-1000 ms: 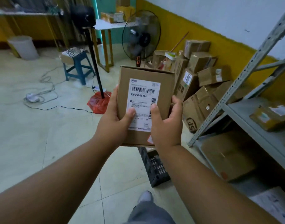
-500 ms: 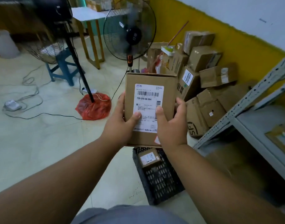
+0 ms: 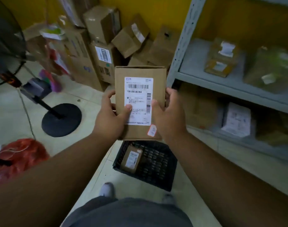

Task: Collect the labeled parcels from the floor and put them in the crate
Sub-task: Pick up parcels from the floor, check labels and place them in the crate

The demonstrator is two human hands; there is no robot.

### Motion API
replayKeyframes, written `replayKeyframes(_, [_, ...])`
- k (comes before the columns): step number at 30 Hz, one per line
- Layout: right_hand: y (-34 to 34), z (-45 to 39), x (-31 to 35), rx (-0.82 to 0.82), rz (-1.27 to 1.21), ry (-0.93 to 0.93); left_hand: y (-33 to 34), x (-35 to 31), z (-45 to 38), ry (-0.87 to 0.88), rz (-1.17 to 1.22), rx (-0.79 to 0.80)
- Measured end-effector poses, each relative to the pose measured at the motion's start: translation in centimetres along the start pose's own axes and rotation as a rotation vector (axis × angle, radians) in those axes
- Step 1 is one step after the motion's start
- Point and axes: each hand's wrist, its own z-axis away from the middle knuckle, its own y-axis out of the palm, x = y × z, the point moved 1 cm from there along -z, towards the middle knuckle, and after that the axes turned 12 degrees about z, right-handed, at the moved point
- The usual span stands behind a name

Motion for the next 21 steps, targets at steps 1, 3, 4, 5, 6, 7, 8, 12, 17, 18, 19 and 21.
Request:
replayKeyframes(1, [1.3,-0.1,-0.2,-0.017,0.018,0.034,-0.6,0.6,-1.5,-0.007,-0.02,0.039])
replayKeyframes(3, [3.8,-0.2,-0.8,-0.021,0.044,0.106,-1.6,2.1,-4.0,-0.012,-0.06,0.092])
replayKeyframes(4, [5.0,-0.2,-1.2,-0.019,0.055,0.147,-1.6,3.1,-5.1,-0.012,-0.088,0.118])
replayKeyframes(5, [6.2,-0.3,-1.9,-0.016,0.068,0.192,-1.4,4.2,-6.0,-0.02,-0.113,0.143])
replayKeyframes(6, [7.3,-0.3,-2.8,-0.016,0.088,0.238,-1.0,5.5,-6.9,-0.037,-0.131,0.166])
replayKeyframes(7, [8.4,-0.4,-3.8,-0.014,0.117,0.283,-0.4,7.0,-7.7,-0.062,-0.149,0.186])
replayKeyframes(8, [9.5,-0.4,-5.0,-0.007,0.149,0.323,0.2,8.6,-8.5,-0.089,-0.171,0.2])
replayKeyframes(12, [14.8,-0.9,-11.4,0.078,0.278,0.428,2.5,16.7,-10.9,-0.169,-0.326,0.242])
replayKeyframes(17, [23.7,0.6,-21.9,0.163,0.318,0.595,5.6,30.8,-10.3,-0.342,-0.466,0.277])
replayKeyframes(18, [25.6,1.3,-24.0,0.176,0.334,0.621,6.0,33.5,-10.0,-0.371,-0.467,0.269])
replayKeyframes(19, [27.6,1.9,-26.2,0.192,0.35,0.648,6.3,36.2,-9.6,-0.386,-0.466,0.267])
replayKeyframes(21, [31.4,3.3,-30.5,0.225,0.345,0.714,6.9,41.3,-9.0,-0.371,-0.492,0.307])
